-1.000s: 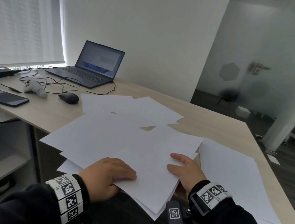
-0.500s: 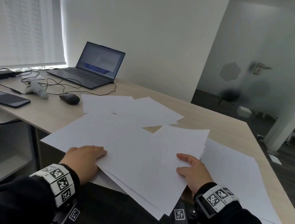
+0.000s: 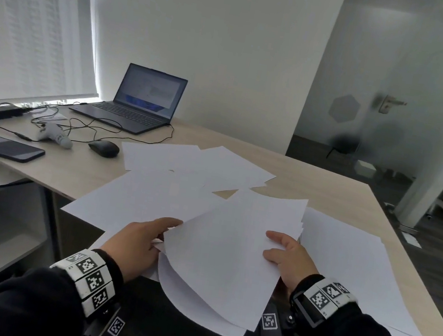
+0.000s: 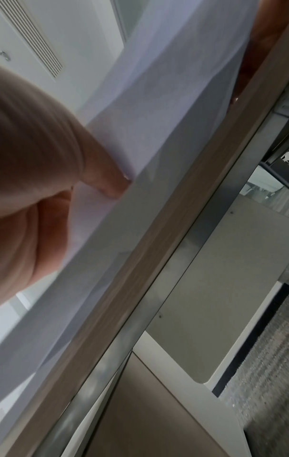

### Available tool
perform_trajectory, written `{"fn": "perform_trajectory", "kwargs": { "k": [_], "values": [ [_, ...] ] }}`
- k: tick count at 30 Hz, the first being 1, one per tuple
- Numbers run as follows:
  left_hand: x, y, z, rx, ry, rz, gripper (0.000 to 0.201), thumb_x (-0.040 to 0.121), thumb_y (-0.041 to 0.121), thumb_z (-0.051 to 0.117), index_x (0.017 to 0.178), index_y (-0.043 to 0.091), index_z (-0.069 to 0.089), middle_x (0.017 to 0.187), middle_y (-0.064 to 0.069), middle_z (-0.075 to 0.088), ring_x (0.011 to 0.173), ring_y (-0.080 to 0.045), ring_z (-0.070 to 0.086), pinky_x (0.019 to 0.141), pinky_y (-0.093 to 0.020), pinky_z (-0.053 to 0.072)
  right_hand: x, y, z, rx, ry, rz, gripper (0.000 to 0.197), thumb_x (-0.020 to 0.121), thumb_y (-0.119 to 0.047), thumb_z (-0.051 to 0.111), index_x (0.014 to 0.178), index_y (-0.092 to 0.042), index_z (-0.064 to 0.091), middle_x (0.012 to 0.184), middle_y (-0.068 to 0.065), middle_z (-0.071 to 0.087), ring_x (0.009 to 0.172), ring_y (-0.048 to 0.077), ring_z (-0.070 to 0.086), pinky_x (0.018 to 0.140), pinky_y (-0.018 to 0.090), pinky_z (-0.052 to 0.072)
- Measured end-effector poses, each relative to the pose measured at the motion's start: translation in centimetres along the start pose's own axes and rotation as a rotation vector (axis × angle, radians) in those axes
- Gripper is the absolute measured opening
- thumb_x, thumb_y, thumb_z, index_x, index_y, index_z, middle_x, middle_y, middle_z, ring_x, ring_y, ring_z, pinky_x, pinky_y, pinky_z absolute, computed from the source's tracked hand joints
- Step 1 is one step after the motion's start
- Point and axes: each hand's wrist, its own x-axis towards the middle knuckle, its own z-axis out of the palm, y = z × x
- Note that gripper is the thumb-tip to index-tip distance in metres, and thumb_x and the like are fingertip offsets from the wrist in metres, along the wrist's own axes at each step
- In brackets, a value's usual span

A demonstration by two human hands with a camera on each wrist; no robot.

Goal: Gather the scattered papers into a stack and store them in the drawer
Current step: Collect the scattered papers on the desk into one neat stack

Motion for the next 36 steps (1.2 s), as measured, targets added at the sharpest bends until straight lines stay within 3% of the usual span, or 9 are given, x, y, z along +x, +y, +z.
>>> {"fn": "perform_trajectory", "kwargs": {
  "k": [5, 7, 10, 14, 19, 22, 27, 31, 36],
  "values": [
    [-0.2, -0.7, 0.3, 0.187, -0.053, 0.03, 0.08, 0.077, 0.043, 0.062, 0.148, 0.045, 0.026, 0.148, 0.019, 0.041, 0.139, -0.005, 0.034, 0.117, -0.031, 0.024, 0.3, 0.2, -0.6, -0.06, 0.034, -0.009, 0.042, 0.088, 0.007, 0.059, 0.122, -0.016, 0.064, 0.119, 0.015, 0.067, 0.091, 0.035, 0.07, 0.084, 0.044, 0.059],
    [-0.6, -1.3, 0.7, 0.303, -0.096, 0.043, 0.093, 0.071, 0.058, 0.061, 0.15, 0.047, 0.013, 0.153, 0.026, 0.029, 0.146, -0.001, 0.019, 0.12, -0.033, 0.012, 0.4, 0.2, -0.6, -0.107, 0.039, -0.029, 0.042, 0.088, 0.005, 0.06, 0.122, -0.018, 0.064, 0.124, 0.011, 0.063, 0.091, 0.029, 0.069, 0.075, 0.035, 0.057],
    [-1.0, -2.4, 1.0, 0.449, -0.207, 0.072, 0.125, 0.051, 0.08, 0.062, 0.152, 0.046, -0.003, 0.148, 0.034, 0.01, 0.147, 0.002, 0.002, 0.122, -0.039, 0.003, 0.6, 0.2, -0.5, -0.115, 0.048, -0.026, 0.041, 0.087, 0.004, 0.06, 0.121, -0.02, 0.064, 0.124, 0.011, 0.063, 0.096, 0.033, 0.07, 0.084, 0.042, 0.058],
    [-0.6, -3.8, 0.8, 0.526, -0.152, 0.075, 0.098, 0.075, 0.046, 0.059, 0.153, 0.042, 0.0, 0.159, 0.022, 0.017, 0.149, -0.004, 0.009, 0.12, -0.035, 0.01, 0.6, 0.2, -0.2, -0.116, 0.052, -0.023, 0.045, 0.088, 0.006, 0.058, 0.126, -0.018, 0.062, 0.111, 0.01, 0.067, 0.096, 0.04, 0.071, 0.089, 0.05, 0.058],
    [0.3, -5.5, -0.3, 0.371, -0.029, 0.092, 0.063, 0.075, 0.028, 0.042, 0.137, 0.039, 0.053, 0.144, 0.018, 0.05, 0.138, -0.007, 0.041, 0.115, -0.027, 0.026, 0.5, 0.1, -0.1, -0.104, 0.022, -0.02, 0.045, 0.089, 0.007, 0.056, 0.126, -0.02, 0.061, 0.117, 0.01, 0.065, 0.097, 0.039, 0.07, 0.087, 0.047, 0.059],
    [0.1, -5.4, -0.3, 0.226, 0.052, 0.115, 0.049, 0.077, 0.018, 0.053, 0.122, 0.03, 0.068, 0.124, 0.014, 0.066, 0.121, -0.01, 0.059, 0.105, -0.017, 0.031, 0.5, 0.1, 0.0, -0.092, 0.002, -0.015, 0.045, 0.089, 0.006, 0.058, 0.124, -0.022, 0.061, 0.119, 0.012, 0.065, 0.097, 0.039, 0.071, 0.088, 0.049, 0.058],
    [-0.6, -3.9, 1.1, 0.057, 0.041, 0.114, 0.061, 0.079, 0.008, 0.063, 0.13, 0.04, 0.056, 0.107, 0.04, 0.055, 0.111, 0.01, 0.056, 0.102, -0.016, 0.041, 0.4, 0.0, 0.2, -0.075, -0.021, -0.019, 0.036, 0.091, -0.005, 0.063, 0.123, -0.021, 0.061, 0.114, 0.005, 0.066, 0.094, 0.031, 0.071, 0.088, 0.043, 0.058],
    [-0.8, -3.4, 2.0, 0.004, 0.09, 0.169, 0.073, 0.075, 0.014, 0.066, 0.13, 0.055, 0.04, 0.121, 0.041, 0.046, 0.117, 0.016, 0.046, 0.104, -0.018, 0.041, 0.3, 0.0, 0.2, -0.079, -0.031, -0.028, 0.036, 0.092, -0.003, 0.061, 0.124, -0.018, 0.062, 0.116, 0.004, 0.065, 0.092, 0.028, 0.071, 0.08, 0.035, 0.057],
    [-0.4, -3.7, 1.6, 0.18, 0.1, 0.096, 0.092, 0.069, 0.061, 0.064, 0.148, 0.047, 0.018, 0.15, 0.027, 0.02, 0.145, -0.001, 0.016, 0.119, -0.036, 0.023, 0.7, 0.5, 0.1, -0.099, -0.007, -0.02, 0.038, 0.09, 0.008, 0.057, 0.115, -0.019, 0.066, 0.115, 0.015, 0.069, 0.087, 0.034, 0.07, 0.08, 0.041, 0.059]
  ]
}}
